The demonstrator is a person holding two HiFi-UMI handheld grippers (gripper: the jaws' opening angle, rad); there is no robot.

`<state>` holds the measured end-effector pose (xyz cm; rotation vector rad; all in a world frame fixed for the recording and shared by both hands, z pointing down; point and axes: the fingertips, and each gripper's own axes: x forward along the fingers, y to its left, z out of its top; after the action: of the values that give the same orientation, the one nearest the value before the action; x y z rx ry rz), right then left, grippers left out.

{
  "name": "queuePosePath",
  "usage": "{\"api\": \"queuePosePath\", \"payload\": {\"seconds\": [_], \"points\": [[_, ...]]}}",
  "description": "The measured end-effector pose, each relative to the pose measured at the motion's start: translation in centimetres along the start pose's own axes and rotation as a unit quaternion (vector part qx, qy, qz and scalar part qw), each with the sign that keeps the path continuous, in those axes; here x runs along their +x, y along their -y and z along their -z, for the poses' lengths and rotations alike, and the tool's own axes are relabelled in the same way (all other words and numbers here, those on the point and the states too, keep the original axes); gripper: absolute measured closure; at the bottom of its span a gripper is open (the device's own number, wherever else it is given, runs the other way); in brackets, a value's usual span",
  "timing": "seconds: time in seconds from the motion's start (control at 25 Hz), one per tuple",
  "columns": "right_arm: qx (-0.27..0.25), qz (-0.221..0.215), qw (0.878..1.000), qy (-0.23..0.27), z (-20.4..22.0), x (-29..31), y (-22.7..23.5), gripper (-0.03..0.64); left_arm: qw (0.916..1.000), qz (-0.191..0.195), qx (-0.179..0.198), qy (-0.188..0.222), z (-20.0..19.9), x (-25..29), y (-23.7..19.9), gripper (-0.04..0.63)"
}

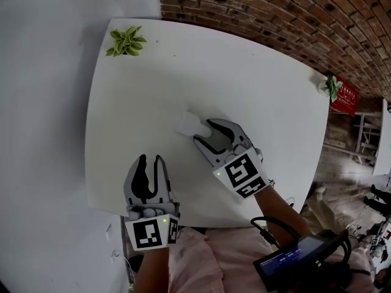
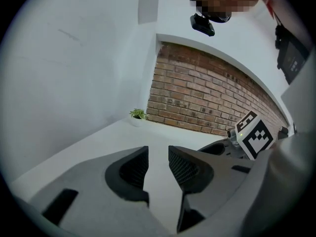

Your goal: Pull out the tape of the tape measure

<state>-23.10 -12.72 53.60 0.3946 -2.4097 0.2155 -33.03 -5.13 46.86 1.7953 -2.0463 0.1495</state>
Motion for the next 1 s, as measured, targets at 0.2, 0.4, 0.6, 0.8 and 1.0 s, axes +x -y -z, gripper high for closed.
{"api": "queuePosePath", "payload": {"seconds": [0.2,0.4,0.6,0.8,1.0], "points": [[-0.038,0.004,0.999,-0.032,0.2,0.6,-0.3,0.471,0.9999,0.013,0.001,-0.001,-0.3,0.5,0.0,0.459],[-0.024,0.03,0.999,0.009,-0.8,-0.7,0.0,0.477,0.9997,0.023,0.0,0.007,-1.9,0.0,0.7,0.459],[-0.03,0.049,0.995,0.075,-4.2,-4.1,0.2,0.479,0.9988,0.04,0.0,0.027,-4.5,-0.9,2.6,0.451],[-0.04,0.058,0.988,0.139,-8.3,-9.1,-0.8,0.479,0.9963,0.066,0.002,0.055,-7.7,-2.3,6.1,0.44],[-0.052,0.062,0.976,0.203,-11.6,-14.7,-2.2,0.477,0.9927,0.09,0.003,0.08,-11.1,-4.1,9.7,0.421]]}}
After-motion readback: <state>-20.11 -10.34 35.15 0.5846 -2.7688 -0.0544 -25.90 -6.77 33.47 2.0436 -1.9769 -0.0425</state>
